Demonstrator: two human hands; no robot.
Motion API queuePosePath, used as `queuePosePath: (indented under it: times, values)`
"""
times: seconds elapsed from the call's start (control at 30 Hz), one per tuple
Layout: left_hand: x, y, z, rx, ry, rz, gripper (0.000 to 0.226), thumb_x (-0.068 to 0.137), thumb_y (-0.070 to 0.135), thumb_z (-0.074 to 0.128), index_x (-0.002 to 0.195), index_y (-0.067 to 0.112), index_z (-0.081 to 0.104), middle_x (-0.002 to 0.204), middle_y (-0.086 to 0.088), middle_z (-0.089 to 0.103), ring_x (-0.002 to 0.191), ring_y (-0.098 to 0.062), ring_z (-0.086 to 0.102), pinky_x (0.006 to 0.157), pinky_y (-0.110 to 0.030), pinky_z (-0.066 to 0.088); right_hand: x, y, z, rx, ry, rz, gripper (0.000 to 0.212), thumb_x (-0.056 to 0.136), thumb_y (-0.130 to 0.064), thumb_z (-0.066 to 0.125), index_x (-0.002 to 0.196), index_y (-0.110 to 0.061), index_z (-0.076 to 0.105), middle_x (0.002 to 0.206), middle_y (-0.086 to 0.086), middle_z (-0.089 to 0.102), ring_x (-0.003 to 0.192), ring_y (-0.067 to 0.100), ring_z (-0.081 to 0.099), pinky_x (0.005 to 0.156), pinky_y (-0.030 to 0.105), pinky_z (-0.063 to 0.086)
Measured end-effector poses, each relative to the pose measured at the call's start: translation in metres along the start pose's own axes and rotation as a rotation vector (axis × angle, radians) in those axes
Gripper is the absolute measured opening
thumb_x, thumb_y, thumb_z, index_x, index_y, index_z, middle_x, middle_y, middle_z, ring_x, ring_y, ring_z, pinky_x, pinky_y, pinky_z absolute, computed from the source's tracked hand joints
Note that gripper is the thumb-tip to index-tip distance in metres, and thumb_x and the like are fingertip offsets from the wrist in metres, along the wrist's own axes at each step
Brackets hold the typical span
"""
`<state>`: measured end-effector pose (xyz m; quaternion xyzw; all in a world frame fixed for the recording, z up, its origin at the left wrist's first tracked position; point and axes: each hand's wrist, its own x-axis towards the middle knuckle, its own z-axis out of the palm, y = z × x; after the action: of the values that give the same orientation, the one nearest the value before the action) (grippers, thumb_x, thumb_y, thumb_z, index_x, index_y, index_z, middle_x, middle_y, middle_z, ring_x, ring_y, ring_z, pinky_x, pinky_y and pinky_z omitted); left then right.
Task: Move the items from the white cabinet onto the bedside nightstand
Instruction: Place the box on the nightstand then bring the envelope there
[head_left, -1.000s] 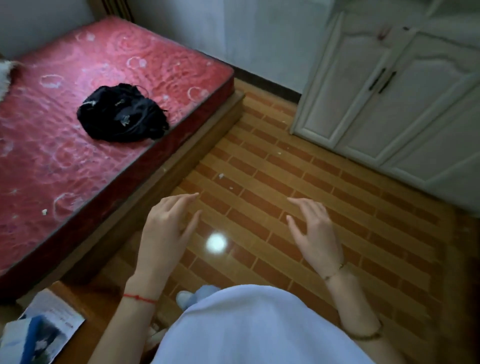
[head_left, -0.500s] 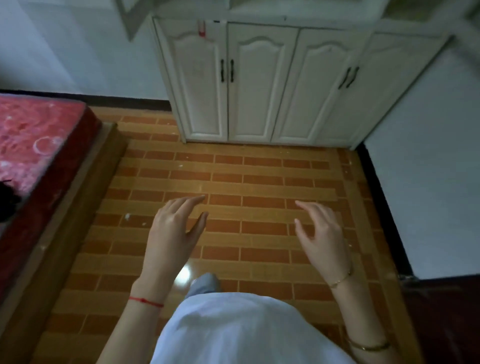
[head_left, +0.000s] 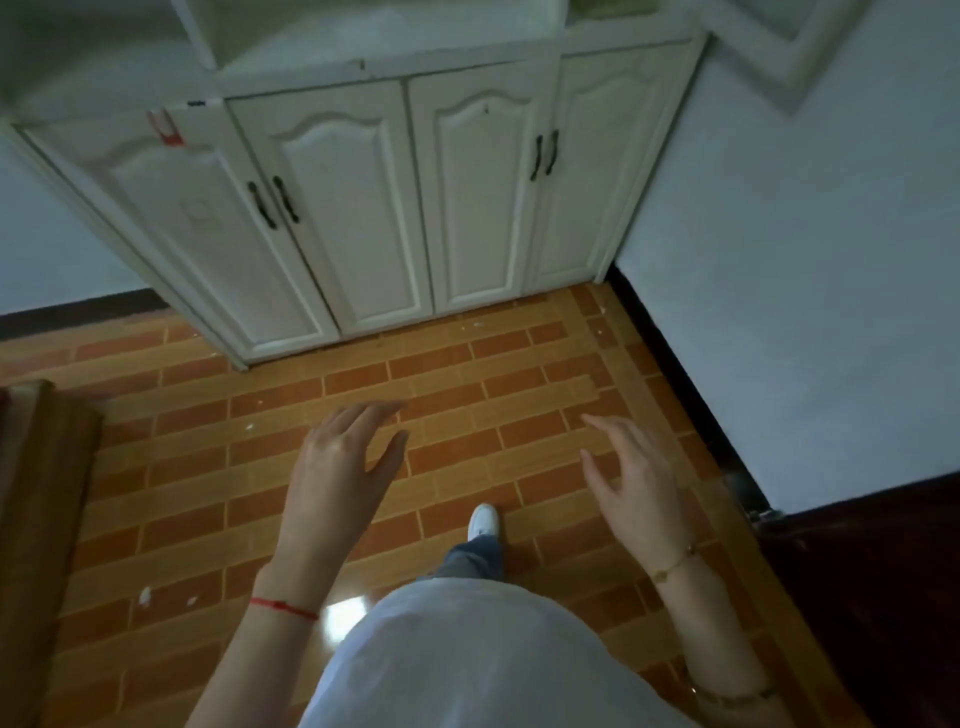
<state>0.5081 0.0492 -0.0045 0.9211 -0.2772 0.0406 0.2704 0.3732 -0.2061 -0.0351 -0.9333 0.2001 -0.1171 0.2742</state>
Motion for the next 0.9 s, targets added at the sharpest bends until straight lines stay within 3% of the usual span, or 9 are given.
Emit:
queuePosePath:
  times: [0.17, 0.3, 0.47, 0.77, 0.9]
  values:
    - [0.114, 0.014, 0.024, -0.029, -0.001, 0.080, 0.030, 0.090, 0.022, 0.069, 0.119, 0.017, 0.067, 0.109, 0.000, 0.070, 0.097, -0.022, 0.066, 0.080, -0.038, 0.055, 0.097, 0.022, -0.026, -0.025, 0.089, 0.029, 0.035, 0.093, -0.024, 0.057, 0.128, -0.019, 0.057, 0.124, -0.003, 0.058, 0.113, 0.005, 0.050, 0.089, 0.019, 0.044]
    - [0.190, 0.030, 0.044, -0.028, -0.014, 0.154, 0.030, 0.089, 0.021, 0.070, 0.118, 0.015, 0.068, 0.110, -0.003, 0.070, 0.101, -0.023, 0.066, 0.084, -0.037, 0.056, 0.161, 0.041, -0.038, -0.006, 0.140, 0.060, 0.035, 0.093, -0.024, 0.057, 0.128, -0.021, 0.056, 0.126, -0.004, 0.057, 0.113, 0.002, 0.047, 0.088, 0.014, 0.038]
    - [0.271, 0.048, 0.075, -0.033, -0.046, 0.220, 0.030, 0.091, 0.023, 0.067, 0.121, 0.015, 0.067, 0.112, -0.003, 0.070, 0.105, -0.022, 0.065, 0.089, -0.039, 0.054, 0.224, 0.076, -0.049, 0.009, 0.160, 0.100, 0.035, 0.093, -0.025, 0.057, 0.128, -0.020, 0.056, 0.124, -0.004, 0.058, 0.116, 0.009, 0.049, 0.093, 0.021, 0.041]
    - [0.413, 0.111, 0.163, -0.059, -0.036, 0.197, 0.030, 0.089, 0.019, 0.069, 0.118, 0.013, 0.069, 0.107, -0.005, 0.071, 0.100, -0.024, 0.067, 0.087, -0.040, 0.056, 0.356, 0.179, -0.082, 0.036, 0.202, 0.119, 0.033, 0.092, -0.022, 0.059, 0.125, -0.018, 0.058, 0.120, -0.002, 0.060, 0.112, 0.011, 0.050, 0.092, 0.026, 0.046]
    - [0.479, 0.153, 0.197, -0.062, -0.015, 0.165, 0.031, 0.088, 0.018, 0.071, 0.119, 0.014, 0.069, 0.108, -0.005, 0.071, 0.101, -0.023, 0.067, 0.089, -0.035, 0.052, 0.428, 0.224, -0.115, 0.005, 0.210, 0.083, 0.030, 0.094, -0.021, 0.056, 0.124, -0.017, 0.059, 0.117, -0.001, 0.062, 0.111, 0.010, 0.049, 0.094, 0.018, 0.037]
